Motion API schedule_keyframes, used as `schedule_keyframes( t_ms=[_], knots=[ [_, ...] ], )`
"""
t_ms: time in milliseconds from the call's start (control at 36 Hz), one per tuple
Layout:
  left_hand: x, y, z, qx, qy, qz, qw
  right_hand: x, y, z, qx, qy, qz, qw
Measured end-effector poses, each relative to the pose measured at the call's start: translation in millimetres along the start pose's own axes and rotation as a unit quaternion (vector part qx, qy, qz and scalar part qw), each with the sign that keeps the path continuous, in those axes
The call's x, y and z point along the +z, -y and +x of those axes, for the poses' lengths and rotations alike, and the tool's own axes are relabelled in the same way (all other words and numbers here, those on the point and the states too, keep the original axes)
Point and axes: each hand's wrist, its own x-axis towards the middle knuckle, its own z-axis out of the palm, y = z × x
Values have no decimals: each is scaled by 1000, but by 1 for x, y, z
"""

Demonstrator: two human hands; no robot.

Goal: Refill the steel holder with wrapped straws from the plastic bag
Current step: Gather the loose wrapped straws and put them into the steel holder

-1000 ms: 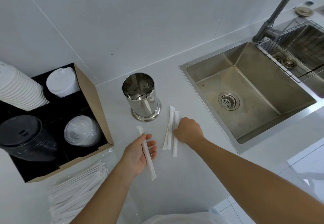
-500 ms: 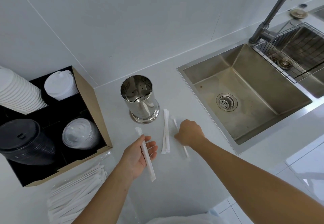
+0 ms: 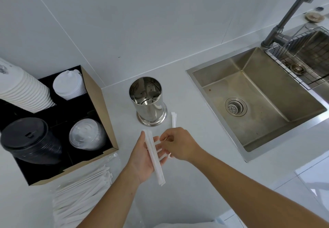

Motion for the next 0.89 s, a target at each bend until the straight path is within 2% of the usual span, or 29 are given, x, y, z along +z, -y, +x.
schedule_keyframes(
  t_ms=[111,278,444,694,889],
  knots=[
    [-11,1,5,18,-45,31,998,-16,-16,11,24,-60,-39,997],
    [-18,2,9,27,-46,23,998,-17,-37,30,90,-108,-150,979],
    [-21,3,7,30,-48,25,998,-6,-37,40,124,-117,-202,964],
    [-30,4,3,38,-64,20,997,-8,-32,49,145,-110,-200,963],
    [-26,-2,3,44,-61,16,997,-5,-26,45,98,-110,-322,935]
  ],
)
